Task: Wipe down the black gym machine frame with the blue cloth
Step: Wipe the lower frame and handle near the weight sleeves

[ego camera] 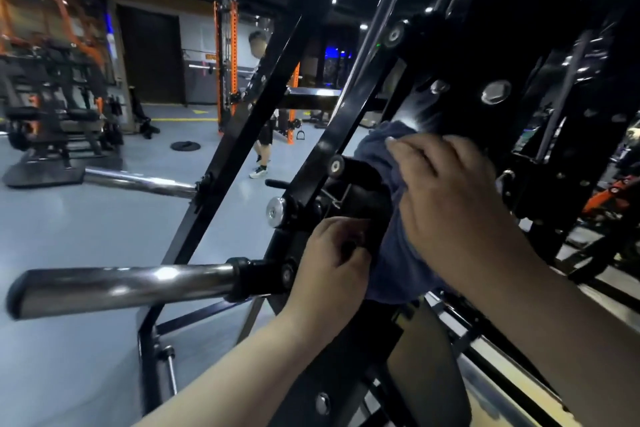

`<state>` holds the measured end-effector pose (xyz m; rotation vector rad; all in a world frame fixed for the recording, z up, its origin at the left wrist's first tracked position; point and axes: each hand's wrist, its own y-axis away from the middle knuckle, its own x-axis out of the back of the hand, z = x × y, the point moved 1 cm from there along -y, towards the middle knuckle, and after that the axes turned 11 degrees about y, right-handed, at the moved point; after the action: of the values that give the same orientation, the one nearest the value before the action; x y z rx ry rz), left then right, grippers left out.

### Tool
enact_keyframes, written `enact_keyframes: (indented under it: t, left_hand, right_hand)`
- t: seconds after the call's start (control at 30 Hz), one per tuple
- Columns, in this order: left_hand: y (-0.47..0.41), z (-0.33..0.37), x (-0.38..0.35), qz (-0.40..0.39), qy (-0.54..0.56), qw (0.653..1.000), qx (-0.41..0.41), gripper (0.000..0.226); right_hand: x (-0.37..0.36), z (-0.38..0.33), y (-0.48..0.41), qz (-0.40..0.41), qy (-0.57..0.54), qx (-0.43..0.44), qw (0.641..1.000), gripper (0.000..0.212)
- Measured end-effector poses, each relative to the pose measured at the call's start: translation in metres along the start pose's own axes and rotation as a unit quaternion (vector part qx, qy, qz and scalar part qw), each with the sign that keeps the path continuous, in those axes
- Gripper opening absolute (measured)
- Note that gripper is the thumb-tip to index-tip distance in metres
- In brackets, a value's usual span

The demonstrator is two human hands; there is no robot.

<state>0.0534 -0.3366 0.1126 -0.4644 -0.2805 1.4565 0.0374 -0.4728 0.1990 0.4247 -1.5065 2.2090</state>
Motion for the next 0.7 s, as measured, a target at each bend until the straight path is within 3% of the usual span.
enact_keyframes:
  t: [0.17,0.27,0.37,0.43,0.53,0.63,0.7]
  left_hand:
    - [0.024,-0.008,0.017,-0.012,-0.013,1.000,0.018,0.031]
    - [0.036,-0.014,0.026,-0.030,-0.043,0.999,0.010,0.024]
    - [0.043,-0.022,0.034,-0.011,-0.045,0.997,0.066,0.019]
    - [0.049,-0.021,0.039,-0.019,-0.063,0.997,0.045,0.021]
    - [0.060,-0.014,0.044,-0.038,-0.070,0.996,0.026,0.032]
    - [0.070,-0.025,0.048,-0.016,-0.045,0.994,0.097,0.026]
    - [0.079,-0.036,0.052,-0.011,-0.046,0.990,0.130,0.023]
  right_hand:
    - [-0.007,-0.042,0.047,-0.032,0.043,0.008,0.999,0.044]
    - [-0.013,-0.063,0.074,-0.045,0.002,0.030,0.999,0.040]
    - [-0.028,-0.073,0.075,-0.086,-0.103,0.105,0.985,0.039]
    - [-0.033,-0.070,0.065,-0.077,-0.133,0.092,0.984,0.042]
    - [-0.034,-0.076,0.072,-0.067,-0.072,0.055,0.994,0.048]
    - [-0.040,-0.100,0.098,-0.104,-0.020,0.049,0.993,0.064]
    - [-0.044,-0.113,0.110,-0.118,-0.007,0.051,0.992,0.055]
